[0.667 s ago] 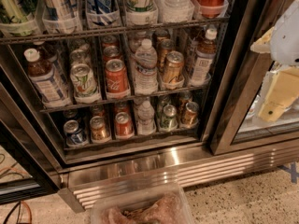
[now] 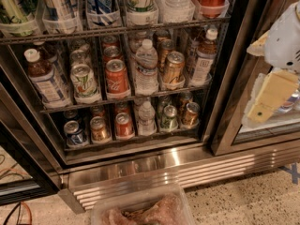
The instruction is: Pick 7up can from top shelf of fridge
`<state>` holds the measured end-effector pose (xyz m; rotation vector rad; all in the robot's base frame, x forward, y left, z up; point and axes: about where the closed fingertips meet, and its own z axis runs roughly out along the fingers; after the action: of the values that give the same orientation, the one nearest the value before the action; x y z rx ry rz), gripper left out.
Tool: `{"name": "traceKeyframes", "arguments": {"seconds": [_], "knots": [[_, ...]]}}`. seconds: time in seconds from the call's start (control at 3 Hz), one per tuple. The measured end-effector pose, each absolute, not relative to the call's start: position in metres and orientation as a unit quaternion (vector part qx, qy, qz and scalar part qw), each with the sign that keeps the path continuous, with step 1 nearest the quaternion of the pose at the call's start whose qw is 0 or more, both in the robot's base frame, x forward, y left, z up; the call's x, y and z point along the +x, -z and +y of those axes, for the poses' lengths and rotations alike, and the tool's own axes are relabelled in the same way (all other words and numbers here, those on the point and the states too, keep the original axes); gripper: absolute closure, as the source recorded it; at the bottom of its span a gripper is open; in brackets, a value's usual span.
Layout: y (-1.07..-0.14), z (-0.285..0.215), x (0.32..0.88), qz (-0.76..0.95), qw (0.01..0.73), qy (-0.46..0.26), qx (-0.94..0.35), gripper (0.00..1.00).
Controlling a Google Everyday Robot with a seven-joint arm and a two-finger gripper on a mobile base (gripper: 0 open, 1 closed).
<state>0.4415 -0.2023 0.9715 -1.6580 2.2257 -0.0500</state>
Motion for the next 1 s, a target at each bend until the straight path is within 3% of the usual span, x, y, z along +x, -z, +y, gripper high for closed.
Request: {"name": "traceKeyframes", "arguments": {"seconds": [0.67,1.0], "knots": [[-0.959,-0.169,0.454,0.807,0.210,-0.057,-0.549,0.00],[-0.959,-0.169,0.454,0.807,0.211,-0.058,-0.548,0.00]]}}
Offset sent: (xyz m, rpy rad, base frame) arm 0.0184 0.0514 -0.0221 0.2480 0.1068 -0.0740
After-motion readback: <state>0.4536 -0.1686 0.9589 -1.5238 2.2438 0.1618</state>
